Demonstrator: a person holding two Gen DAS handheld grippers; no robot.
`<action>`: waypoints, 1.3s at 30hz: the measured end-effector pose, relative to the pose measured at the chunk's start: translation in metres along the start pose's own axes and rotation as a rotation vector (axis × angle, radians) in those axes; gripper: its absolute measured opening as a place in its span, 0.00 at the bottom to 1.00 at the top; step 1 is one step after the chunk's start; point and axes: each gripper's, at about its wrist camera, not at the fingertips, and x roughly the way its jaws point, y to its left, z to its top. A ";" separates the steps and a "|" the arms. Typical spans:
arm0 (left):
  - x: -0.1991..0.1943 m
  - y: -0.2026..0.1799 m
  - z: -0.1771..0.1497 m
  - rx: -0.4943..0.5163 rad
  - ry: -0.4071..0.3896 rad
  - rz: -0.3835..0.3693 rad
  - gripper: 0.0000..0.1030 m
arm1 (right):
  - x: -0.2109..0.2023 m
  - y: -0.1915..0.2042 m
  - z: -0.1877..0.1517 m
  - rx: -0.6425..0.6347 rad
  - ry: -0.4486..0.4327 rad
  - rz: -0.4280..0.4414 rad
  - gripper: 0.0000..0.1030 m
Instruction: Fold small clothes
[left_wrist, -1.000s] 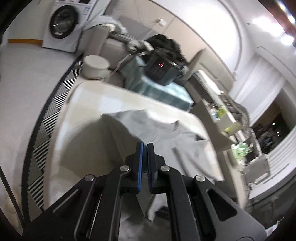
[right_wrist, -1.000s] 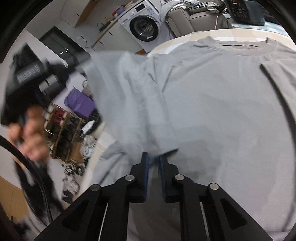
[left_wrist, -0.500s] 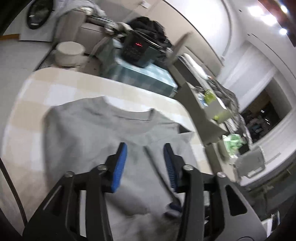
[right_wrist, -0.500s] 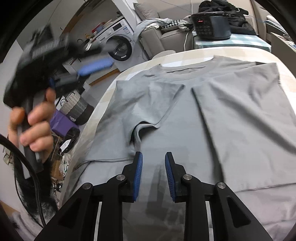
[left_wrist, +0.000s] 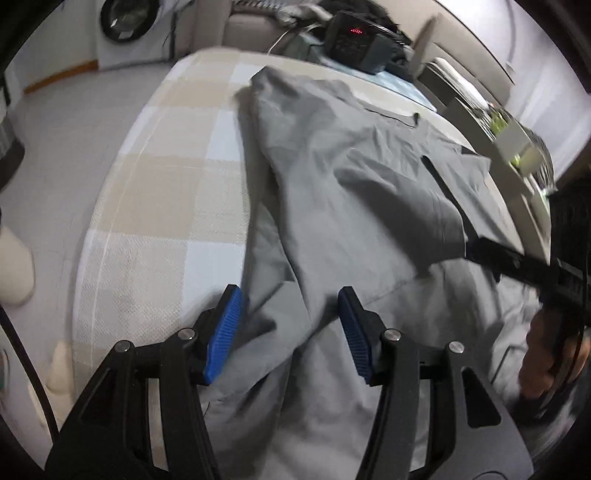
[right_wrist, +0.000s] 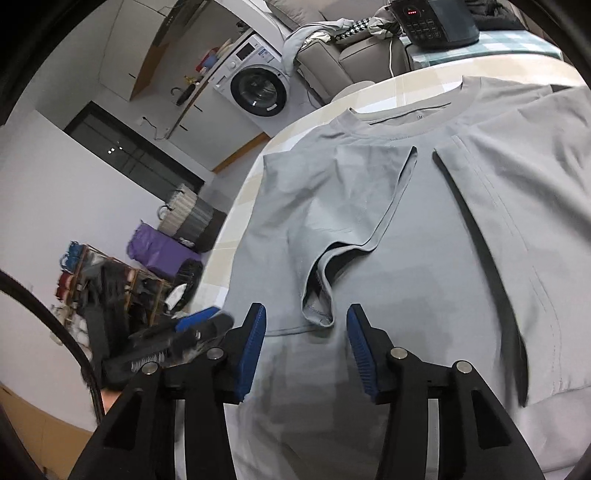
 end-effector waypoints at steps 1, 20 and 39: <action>0.001 -0.001 -0.003 0.012 -0.003 0.004 0.49 | 0.004 0.001 0.001 0.001 0.001 -0.002 0.45; -0.008 -0.011 -0.009 0.126 -0.043 0.161 0.20 | 0.024 -0.014 0.010 0.161 0.063 0.067 0.06; -0.058 0.011 -0.009 -0.088 -0.217 -0.015 0.51 | 0.005 -0.014 -0.006 -0.050 0.042 -0.125 0.30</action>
